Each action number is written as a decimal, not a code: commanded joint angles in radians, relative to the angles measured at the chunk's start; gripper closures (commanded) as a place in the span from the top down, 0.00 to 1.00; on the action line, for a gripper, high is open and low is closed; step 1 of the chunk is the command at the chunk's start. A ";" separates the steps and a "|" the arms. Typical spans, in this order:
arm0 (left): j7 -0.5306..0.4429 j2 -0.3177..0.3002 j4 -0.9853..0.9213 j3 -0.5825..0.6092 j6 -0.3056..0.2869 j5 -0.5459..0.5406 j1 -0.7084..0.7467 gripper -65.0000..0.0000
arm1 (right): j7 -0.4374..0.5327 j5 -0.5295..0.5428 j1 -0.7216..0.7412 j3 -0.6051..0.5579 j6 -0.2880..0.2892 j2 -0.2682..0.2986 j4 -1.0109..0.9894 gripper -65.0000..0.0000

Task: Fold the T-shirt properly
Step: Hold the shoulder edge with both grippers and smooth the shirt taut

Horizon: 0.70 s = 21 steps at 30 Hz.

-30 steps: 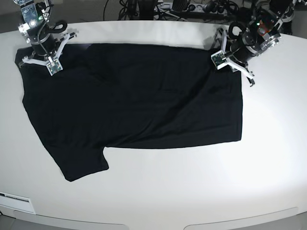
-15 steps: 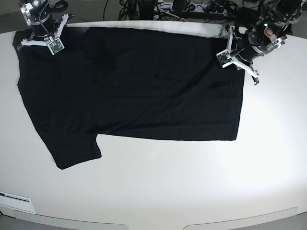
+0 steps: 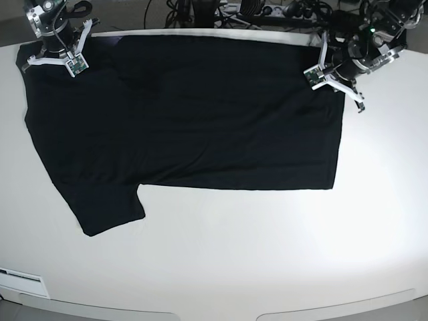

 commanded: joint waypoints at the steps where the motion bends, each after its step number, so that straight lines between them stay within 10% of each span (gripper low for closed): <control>1: 0.123 -0.013 -0.011 0.014 -0.061 0.001 0.043 0.00 | -0.083 0.011 -0.019 0.004 0.019 0.007 -0.011 0.00; 14: 0.123 -0.013 0.027 0.013 -0.056 0.090 0.076 0.00 | -0.079 0.010 -0.016 0.004 -0.050 0.007 -0.008 0.00; 21: 0.122 -0.013 0.104 0.013 0.109 0.179 0.077 0.00 | -0.071 -0.021 -0.016 0.005 -0.153 0.007 0.052 0.00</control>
